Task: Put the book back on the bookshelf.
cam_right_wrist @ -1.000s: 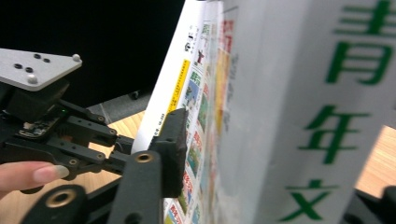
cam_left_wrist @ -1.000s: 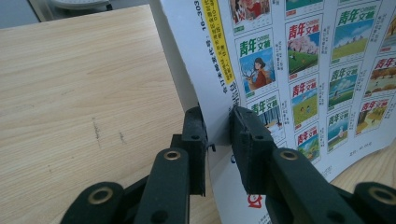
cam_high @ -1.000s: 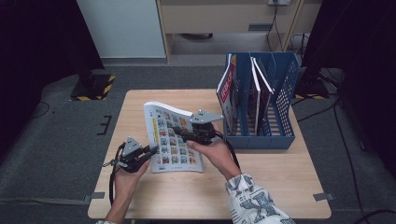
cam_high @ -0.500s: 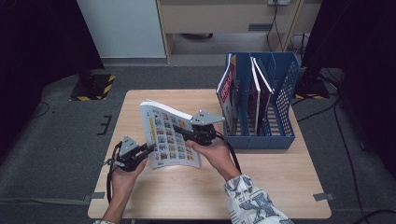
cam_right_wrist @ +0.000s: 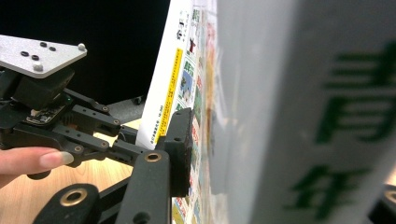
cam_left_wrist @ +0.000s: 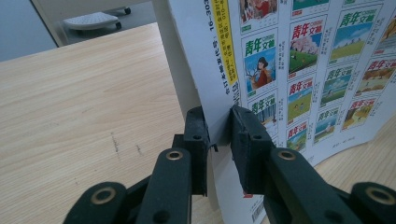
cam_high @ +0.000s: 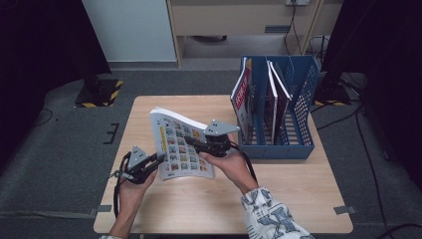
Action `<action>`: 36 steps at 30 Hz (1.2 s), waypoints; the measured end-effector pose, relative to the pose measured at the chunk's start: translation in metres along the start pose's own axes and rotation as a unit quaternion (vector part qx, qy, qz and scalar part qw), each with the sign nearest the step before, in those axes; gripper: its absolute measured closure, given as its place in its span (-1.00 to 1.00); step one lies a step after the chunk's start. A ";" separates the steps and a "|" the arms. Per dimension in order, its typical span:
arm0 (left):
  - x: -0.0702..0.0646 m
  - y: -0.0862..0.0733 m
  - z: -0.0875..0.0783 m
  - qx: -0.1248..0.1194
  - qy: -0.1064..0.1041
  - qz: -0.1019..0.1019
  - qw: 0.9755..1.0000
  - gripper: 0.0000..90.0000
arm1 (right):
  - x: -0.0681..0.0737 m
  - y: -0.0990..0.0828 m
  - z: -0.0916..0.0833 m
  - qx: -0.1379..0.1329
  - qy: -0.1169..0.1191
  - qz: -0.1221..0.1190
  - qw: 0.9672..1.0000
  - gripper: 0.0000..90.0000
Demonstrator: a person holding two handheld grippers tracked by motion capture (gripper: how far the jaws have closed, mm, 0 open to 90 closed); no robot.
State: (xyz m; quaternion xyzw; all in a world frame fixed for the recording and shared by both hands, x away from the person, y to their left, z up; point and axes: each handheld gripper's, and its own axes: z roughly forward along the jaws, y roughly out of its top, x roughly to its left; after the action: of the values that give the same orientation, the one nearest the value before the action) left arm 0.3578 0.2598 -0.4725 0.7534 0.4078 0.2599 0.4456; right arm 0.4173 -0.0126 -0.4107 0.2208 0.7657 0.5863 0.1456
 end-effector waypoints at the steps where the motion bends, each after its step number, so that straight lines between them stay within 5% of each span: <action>1: 0.000 0.000 0.000 -0.001 0.000 0.001 1.000 0.69 | 0.000 0.000 0.000 0.002 -0.001 0.000 1.000 0.48; 27: 0.000 0.000 0.000 -0.004 0.000 -0.001 1.000 0.69 | 0.001 -0.004 0.004 -0.002 -0.019 0.011 1.000 0.64; 36: 0.009 -0.007 0.002 -0.012 0.003 -0.034 0.999 0.58 | 0.012 0.000 0.006 -0.003 -0.029 -0.003 1.000 0.64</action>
State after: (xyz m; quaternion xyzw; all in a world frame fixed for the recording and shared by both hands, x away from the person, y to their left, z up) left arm 0.3613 0.2680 -0.4790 0.7330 0.4316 0.2520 0.4615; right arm 0.4095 -0.0016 -0.4123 0.2346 0.7604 0.5812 0.1704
